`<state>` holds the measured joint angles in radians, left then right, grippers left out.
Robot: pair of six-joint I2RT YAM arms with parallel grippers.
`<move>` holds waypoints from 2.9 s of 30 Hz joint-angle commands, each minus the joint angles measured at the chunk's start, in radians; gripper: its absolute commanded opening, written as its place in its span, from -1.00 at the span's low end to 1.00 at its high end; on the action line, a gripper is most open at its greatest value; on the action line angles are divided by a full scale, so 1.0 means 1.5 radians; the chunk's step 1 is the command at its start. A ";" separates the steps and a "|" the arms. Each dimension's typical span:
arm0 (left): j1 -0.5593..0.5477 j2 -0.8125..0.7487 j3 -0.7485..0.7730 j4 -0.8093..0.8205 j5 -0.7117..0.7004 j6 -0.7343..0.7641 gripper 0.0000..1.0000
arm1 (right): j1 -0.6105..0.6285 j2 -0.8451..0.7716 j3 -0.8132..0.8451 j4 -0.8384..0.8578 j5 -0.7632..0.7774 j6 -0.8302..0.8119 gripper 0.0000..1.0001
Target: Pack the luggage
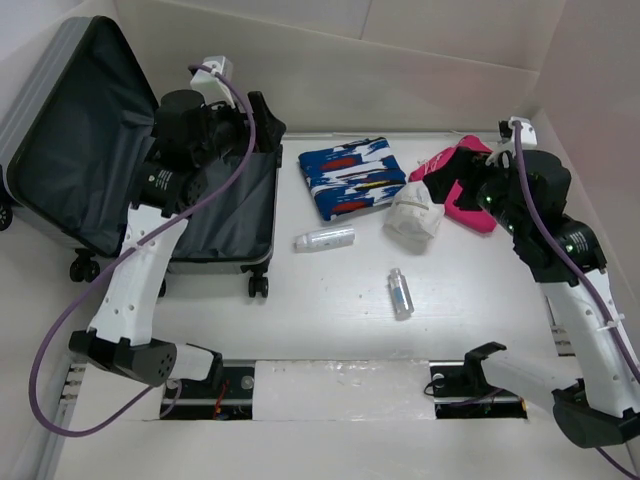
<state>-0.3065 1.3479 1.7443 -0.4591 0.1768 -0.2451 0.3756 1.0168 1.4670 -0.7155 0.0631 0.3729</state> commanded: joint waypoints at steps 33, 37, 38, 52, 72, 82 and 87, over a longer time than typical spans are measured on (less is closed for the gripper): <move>-0.083 0.514 0.105 0.114 -0.102 -0.443 -0.01 | 0.007 -0.093 -0.136 -0.051 -0.020 0.065 0.19; -0.104 0.534 0.077 0.104 -0.143 -0.482 -0.01 | 0.007 -0.099 -0.142 -0.051 -0.032 0.065 0.21; -0.104 0.540 0.096 0.089 -0.178 -0.488 -0.01 | 0.007 -0.106 -0.142 -0.057 -0.032 0.065 0.21; -0.124 0.596 0.073 -0.018 -0.295 -0.606 0.02 | 0.007 -0.166 -0.149 -0.099 -0.062 0.052 0.24; -0.116 0.721 0.111 0.169 -0.126 -0.584 -0.35 | 0.007 -0.195 -0.142 -0.117 -0.174 0.052 0.26; -0.129 0.713 0.352 0.218 -0.060 -0.507 -1.00 | 0.007 -0.182 -0.066 -0.108 -0.181 0.065 0.26; -0.108 0.660 0.466 0.260 0.002 -0.494 -1.00 | 0.013 -0.176 -0.060 -0.086 -0.181 0.065 0.26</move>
<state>-0.4755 2.4908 2.3356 -0.2184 0.0738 -1.0107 0.3817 0.7456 1.3457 -0.9016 -0.1955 0.4656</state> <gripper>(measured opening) 0.065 0.630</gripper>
